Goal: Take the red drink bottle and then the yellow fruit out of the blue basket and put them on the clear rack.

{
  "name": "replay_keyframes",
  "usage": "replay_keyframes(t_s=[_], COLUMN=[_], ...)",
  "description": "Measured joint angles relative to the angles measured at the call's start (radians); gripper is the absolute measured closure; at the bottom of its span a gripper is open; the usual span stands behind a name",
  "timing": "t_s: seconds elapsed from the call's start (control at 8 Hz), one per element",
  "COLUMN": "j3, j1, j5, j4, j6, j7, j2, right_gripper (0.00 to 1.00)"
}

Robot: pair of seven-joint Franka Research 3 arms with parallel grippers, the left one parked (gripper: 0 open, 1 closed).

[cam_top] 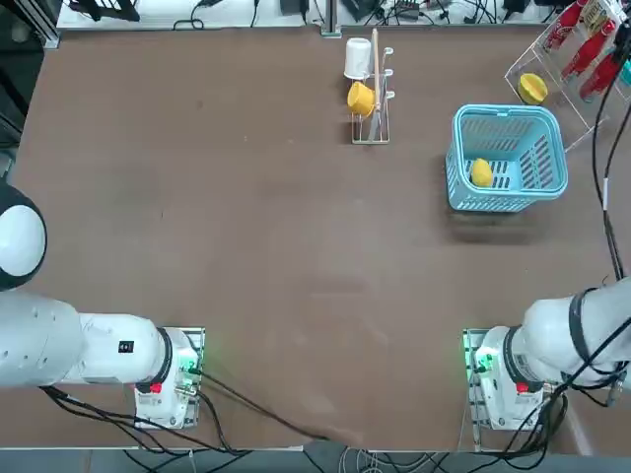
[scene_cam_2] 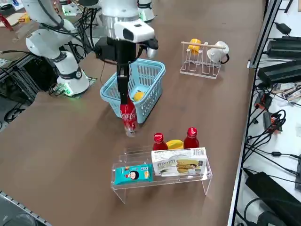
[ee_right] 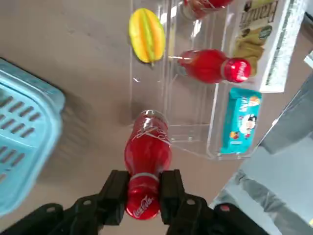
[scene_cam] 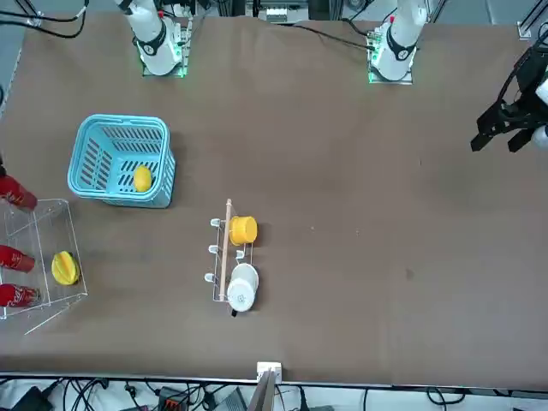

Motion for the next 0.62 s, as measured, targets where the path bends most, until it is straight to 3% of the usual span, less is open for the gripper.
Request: replay_keyframes(t_s=[0.62], j3=[0.0], j1=[-0.082], j5=[0.0], j4=[0.071], j6=[0.101], j7=[-0.173], j2=[0.113], right_gripper=[0.63])
